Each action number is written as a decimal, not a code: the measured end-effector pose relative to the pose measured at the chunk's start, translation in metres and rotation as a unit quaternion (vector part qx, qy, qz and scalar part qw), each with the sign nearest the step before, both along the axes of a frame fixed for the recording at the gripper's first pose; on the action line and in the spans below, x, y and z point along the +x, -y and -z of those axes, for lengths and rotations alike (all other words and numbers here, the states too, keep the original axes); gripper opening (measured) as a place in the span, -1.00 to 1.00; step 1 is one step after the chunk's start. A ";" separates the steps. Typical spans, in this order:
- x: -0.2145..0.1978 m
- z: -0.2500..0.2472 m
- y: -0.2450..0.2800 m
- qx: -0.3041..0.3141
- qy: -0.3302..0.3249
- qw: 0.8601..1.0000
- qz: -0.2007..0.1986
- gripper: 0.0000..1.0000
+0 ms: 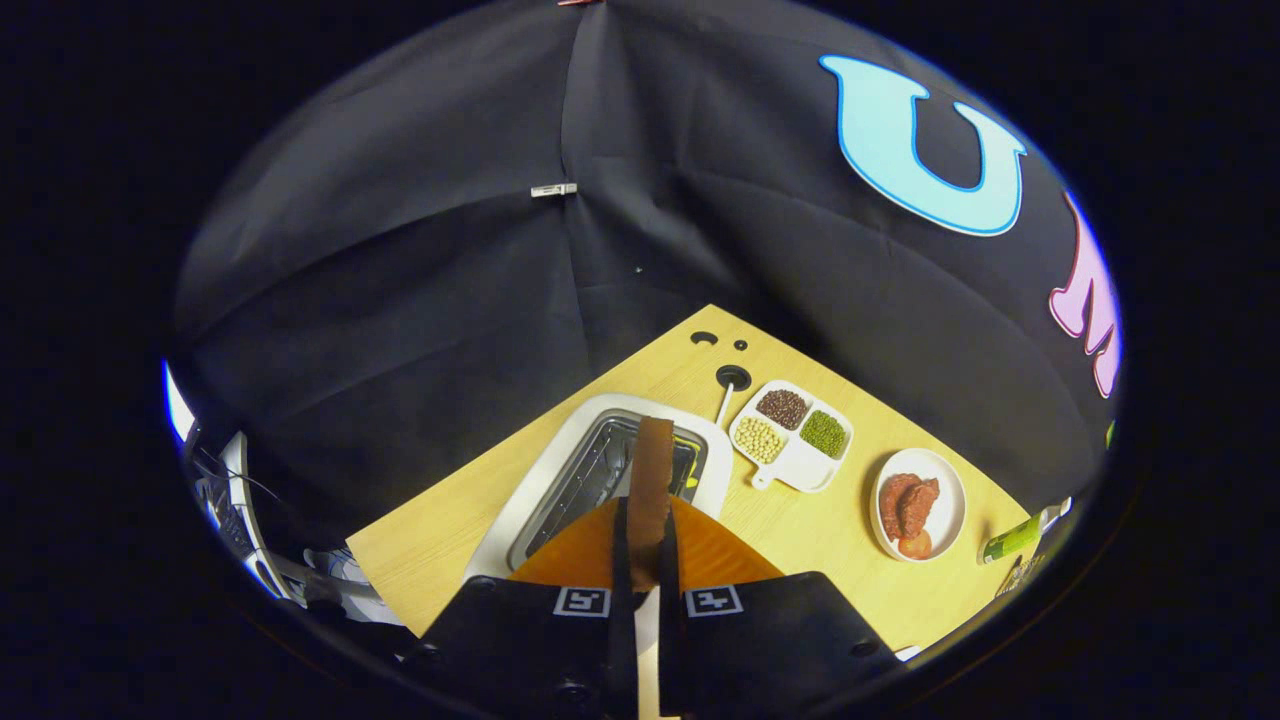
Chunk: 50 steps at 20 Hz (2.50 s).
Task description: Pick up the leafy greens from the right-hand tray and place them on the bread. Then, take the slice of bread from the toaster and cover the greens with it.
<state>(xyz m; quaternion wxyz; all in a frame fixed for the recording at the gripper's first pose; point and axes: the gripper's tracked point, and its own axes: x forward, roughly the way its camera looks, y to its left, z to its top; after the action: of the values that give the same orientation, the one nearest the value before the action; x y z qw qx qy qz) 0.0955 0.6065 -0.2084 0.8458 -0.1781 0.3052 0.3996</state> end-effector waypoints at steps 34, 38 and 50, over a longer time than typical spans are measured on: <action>-0.021 0.092 0.230 0.086 -0.205 0.970 0.097 -0.75; -0.012 0.110 0.245 0.092 -0.215 0.967 0.102 -0.75; 0.019 0.141 0.284 0.032 -0.158 0.978 0.133 0.00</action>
<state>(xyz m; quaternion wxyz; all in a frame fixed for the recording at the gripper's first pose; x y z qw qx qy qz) 0.1141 0.3224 -0.3493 0.8377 -0.0432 0.4430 0.3163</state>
